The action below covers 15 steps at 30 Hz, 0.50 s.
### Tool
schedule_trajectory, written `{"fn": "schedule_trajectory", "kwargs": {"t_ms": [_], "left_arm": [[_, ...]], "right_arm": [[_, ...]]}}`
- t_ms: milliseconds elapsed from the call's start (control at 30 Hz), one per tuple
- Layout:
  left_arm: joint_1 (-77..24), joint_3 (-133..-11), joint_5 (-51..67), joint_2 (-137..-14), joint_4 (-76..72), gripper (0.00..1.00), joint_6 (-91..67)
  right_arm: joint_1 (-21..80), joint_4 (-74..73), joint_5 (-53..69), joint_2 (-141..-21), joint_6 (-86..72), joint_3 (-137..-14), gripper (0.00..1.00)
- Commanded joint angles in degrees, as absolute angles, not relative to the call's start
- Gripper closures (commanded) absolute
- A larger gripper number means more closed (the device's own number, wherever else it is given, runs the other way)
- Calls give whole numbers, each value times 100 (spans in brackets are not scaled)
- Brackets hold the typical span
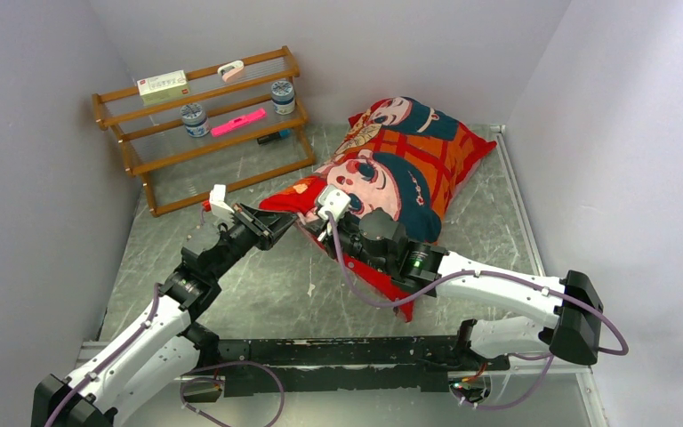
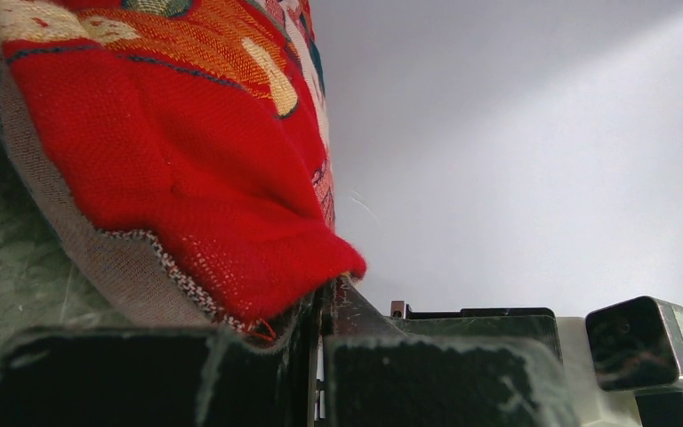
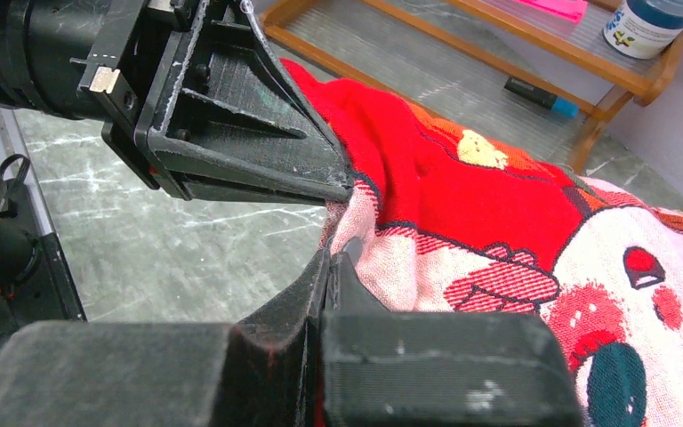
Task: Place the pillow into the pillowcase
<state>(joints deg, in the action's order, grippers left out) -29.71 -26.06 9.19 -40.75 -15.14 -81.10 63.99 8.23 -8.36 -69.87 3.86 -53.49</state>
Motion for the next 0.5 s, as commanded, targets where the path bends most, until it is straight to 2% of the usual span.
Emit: {"fn": "schedule_trajectory", "kwargs": {"t_ms": [0, 67, 200, 333, 467], "left_arm": [[-2971, -2988, 889, -4043, -2298, 95, -8165], [-2971, -2988, 886, -4048, -2291, 95, -8157], [-2971, -2984, 860, -4034, -2258, 95, -8161], [-2966, -3006, 853, -4052, -2212, 95, -8153], [-2970, -3021, 853, -4086, -2239, 95, -8165]], "right_arm": [[6407, 863, -687, -7024, 427, -5522, 100], [6412, 901, -712, -7004, 402, -5492, 97], [6407, 937, -827, -6847, 363, -5432, 80], [6461, 957, -1083, -6595, 416, -5339, 54], [7029, 915, -2154, -6653, 1234, -5361, 39]]}}
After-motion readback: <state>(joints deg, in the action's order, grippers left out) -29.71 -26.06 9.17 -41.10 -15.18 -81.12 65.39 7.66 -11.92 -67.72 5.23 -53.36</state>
